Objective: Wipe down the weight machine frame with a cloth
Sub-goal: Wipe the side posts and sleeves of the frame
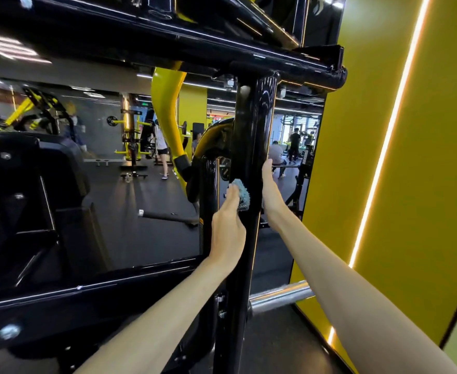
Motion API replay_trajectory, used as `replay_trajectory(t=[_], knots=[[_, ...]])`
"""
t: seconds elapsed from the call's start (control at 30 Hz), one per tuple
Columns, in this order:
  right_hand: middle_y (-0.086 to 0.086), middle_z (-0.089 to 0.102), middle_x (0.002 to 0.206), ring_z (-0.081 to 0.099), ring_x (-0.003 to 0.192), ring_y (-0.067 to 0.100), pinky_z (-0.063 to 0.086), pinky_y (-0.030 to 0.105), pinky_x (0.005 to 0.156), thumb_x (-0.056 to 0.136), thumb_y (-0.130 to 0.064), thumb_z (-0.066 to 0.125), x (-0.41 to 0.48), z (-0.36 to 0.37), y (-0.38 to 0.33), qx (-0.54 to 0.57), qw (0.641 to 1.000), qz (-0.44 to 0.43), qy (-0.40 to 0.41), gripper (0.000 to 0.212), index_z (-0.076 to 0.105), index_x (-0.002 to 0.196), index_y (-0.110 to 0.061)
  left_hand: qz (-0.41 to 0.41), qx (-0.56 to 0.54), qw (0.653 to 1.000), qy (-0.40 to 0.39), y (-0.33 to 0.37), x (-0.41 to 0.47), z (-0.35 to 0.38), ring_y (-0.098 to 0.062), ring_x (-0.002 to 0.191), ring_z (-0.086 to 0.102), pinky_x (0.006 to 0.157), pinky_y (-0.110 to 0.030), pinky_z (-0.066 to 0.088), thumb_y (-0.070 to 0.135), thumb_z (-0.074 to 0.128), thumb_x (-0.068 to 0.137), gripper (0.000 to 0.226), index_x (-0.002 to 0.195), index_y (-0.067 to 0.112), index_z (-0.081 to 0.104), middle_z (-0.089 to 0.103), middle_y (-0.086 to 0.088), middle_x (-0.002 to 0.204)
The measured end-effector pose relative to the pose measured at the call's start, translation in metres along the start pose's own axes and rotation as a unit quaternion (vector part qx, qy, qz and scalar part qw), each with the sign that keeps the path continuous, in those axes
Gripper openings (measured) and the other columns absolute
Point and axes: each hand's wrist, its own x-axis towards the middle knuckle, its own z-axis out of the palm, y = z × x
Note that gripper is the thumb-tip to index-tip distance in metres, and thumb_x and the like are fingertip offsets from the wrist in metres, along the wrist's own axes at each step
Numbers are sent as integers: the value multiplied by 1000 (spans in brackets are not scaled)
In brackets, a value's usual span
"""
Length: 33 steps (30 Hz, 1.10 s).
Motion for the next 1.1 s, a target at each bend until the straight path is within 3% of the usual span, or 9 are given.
replay_trajectory(t=[0.07,0.23,0.4,0.53,0.6,0.73,0.87,0.97,1.1], knots=[[-8,29,156,11,148,17,3,49,120,41,-108,18,6,3,5,-4,1000,9,3,129,31,148,-38,-13,-1,1000,-2,-9,10,2,-6,138,29,114,-13,18,-19,37,90,64,148,8,28,36,1,148],[-2,43,149,33,141,22,21,50,118,44,-106,23,1,-3,6,-3,1000,2,-10,127,40,145,-32,-118,42,992,-22,-27,2,-5,-24,108,62,101,-29,46,-14,39,91,59,145,9,38,62,-7,119],[-3,64,127,56,123,21,37,44,109,55,-100,29,-5,0,4,38,998,-23,-36,96,65,118,-36,-3,32,999,5,13,20,2,-13,140,32,117,-25,22,-16,36,91,66,150,12,25,36,-4,151],[-7,41,150,30,143,23,19,53,117,45,-106,25,7,1,13,44,999,4,7,118,39,143,-42,-61,58,996,-25,-26,-8,0,-15,138,37,116,-34,28,-16,39,89,70,150,16,26,41,-5,148],[-9,35,153,18,147,22,11,56,117,42,-107,24,22,-2,22,35,999,13,8,119,35,143,-46,-71,49,996,-20,-20,-14,0,-17,136,40,115,-24,25,-16,39,90,66,149,12,29,44,-6,146],[-15,42,146,27,142,17,15,53,117,66,-98,22,9,-2,14,22,1000,-3,-14,95,41,142,-43,-21,18,999,38,19,26,4,-12,138,33,109,-12,17,-13,37,92,64,150,12,26,38,-5,149],[-10,46,146,28,144,21,16,51,118,65,-98,21,-14,-5,1,20,999,-16,-42,93,47,137,-45,-9,5,1000,25,-4,18,13,-14,141,30,117,-30,23,-16,42,90,73,151,18,21,35,-5,152],[-1,58,134,53,123,14,40,34,106,89,-74,13,-26,-11,5,44,997,-32,-53,80,52,137,-24,-81,1,997,8,-31,-7,8,-17,136,40,114,-37,32,-18,41,89,73,151,17,26,45,-7,146],[-8,66,110,61,107,7,50,18,73,96,-65,12,-33,-16,26,67,994,2,-84,67,56,128,-25,-80,-16,996,38,11,14,6,-21,129,47,111,-29,35,-13,35,93,61,148,12,31,50,-12,139]])
